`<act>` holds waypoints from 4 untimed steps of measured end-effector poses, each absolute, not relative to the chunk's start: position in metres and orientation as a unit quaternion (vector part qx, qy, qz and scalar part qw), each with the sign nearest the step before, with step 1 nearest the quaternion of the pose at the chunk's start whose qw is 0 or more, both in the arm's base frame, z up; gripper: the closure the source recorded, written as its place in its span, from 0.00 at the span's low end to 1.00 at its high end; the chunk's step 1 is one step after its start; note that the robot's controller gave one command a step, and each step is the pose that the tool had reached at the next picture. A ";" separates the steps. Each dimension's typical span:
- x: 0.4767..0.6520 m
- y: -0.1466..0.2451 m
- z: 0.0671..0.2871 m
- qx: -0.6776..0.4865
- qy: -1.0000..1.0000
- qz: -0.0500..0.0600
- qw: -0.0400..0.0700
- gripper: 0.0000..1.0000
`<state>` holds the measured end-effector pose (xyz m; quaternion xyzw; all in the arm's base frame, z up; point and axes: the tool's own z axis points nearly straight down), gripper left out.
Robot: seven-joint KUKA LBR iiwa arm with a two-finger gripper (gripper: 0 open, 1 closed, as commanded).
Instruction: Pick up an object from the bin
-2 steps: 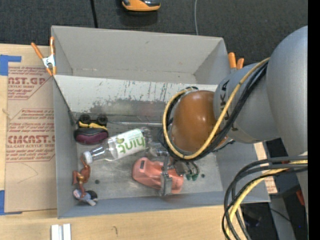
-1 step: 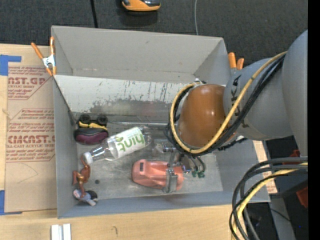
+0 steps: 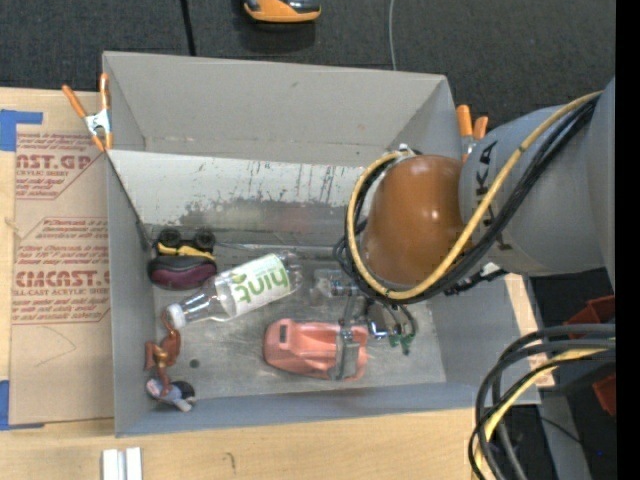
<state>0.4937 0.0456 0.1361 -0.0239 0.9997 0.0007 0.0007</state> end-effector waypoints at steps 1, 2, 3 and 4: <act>0.489 0.039 0.098 0.042 0.999 0.001 0.002 0.00; 0.484 0.038 0.074 0.037 0.999 0.001 0.007 1.00; 0.484 0.038 0.074 0.037 0.999 0.001 0.007 1.00; 0.483 0.038 0.081 0.037 0.999 0.001 0.004 1.00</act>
Offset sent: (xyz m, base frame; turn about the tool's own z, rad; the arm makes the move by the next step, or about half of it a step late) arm -0.0141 -0.0090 -0.0661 0.1191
